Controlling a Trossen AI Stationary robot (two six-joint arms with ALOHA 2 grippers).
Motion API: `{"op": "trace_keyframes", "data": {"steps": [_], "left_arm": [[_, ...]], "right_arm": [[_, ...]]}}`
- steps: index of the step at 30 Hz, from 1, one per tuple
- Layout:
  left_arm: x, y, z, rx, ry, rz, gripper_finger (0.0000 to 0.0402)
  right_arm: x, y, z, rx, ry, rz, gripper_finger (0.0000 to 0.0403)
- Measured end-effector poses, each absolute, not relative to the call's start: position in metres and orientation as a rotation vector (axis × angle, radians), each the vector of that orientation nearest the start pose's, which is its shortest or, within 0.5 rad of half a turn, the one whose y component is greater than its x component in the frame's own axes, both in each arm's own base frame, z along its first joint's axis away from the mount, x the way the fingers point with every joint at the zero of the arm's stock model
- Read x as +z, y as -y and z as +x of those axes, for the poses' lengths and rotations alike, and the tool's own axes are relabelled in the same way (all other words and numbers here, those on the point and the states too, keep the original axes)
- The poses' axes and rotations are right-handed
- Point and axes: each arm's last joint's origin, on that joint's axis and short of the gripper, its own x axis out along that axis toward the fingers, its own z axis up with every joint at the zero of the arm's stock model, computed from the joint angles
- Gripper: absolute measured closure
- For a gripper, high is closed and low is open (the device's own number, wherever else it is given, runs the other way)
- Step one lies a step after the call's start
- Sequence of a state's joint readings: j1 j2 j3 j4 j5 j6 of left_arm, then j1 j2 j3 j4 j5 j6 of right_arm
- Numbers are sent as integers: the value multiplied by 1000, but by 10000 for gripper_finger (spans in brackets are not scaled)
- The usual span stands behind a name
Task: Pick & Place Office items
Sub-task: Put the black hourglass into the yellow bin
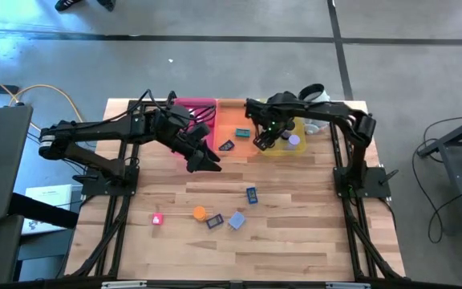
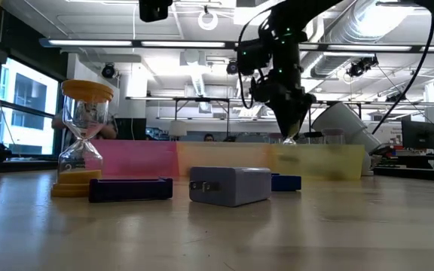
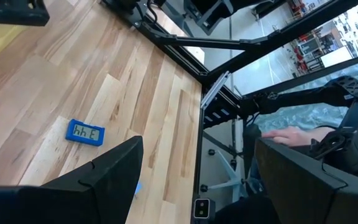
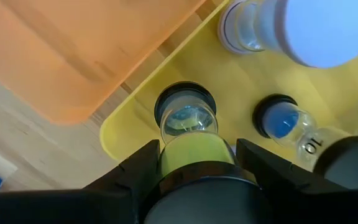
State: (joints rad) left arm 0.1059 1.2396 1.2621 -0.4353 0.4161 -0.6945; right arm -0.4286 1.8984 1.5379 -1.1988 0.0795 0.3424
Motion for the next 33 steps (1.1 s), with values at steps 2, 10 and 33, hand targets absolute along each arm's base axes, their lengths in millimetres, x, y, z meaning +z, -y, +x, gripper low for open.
{"op": "trace_keyframes", "data": {"steps": [2,10,33], "left_arm": [[381,-16,264,-157,-494,-787,101],[381,-16,264,-157,-494,-787,101],[381,-16,264,-158,-493,-786,101]], "right_arm": [[223,151,325,-664,-1488,537,215],[218,153,330,-660,-1462,531,215],[212,153,324,-668,-1496,549,215]]}}
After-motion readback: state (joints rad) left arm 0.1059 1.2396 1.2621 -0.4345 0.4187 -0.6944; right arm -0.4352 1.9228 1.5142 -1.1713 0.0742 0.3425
